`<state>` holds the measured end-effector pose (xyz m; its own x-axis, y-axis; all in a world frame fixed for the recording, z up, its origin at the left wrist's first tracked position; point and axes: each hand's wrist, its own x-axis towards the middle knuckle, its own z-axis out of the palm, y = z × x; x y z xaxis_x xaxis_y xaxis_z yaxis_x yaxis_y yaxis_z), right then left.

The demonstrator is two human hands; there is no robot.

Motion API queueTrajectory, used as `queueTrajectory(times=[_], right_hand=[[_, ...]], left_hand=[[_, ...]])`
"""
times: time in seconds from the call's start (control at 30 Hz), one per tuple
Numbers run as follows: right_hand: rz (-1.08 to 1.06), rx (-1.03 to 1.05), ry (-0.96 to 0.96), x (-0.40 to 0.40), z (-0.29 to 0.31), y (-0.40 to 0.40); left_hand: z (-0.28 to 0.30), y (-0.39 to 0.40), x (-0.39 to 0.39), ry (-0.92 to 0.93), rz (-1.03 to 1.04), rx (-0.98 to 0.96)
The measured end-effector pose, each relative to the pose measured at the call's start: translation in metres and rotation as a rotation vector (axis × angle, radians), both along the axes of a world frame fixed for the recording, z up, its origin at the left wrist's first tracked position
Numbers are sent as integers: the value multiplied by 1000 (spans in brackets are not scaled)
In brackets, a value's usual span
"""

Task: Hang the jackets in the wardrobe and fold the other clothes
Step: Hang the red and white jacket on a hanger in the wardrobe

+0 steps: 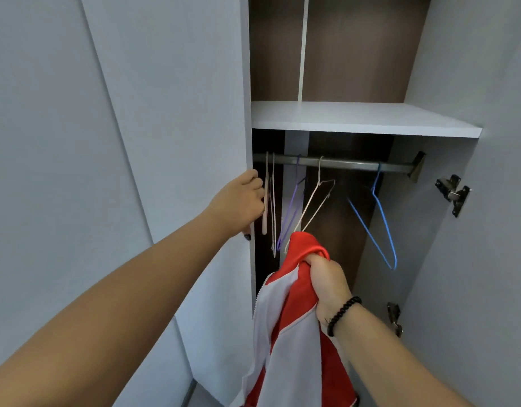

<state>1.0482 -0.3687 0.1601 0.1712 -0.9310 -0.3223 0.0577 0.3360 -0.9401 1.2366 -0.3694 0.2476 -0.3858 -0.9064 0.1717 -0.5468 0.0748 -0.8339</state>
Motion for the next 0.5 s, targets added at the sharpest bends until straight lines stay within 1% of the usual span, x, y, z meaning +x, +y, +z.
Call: queueTrajectory(times=[0.13,0.3,0.5], right_hand=[[109,28,49,8,-13,6],[226,52,110,21,-33,28],[277,36,89,29,-33,55]], left_hand=[[1,25,-4,-7,38,-15],[-1,50,-1,-43,40,-48],[13,84,2,-23,82,2]])
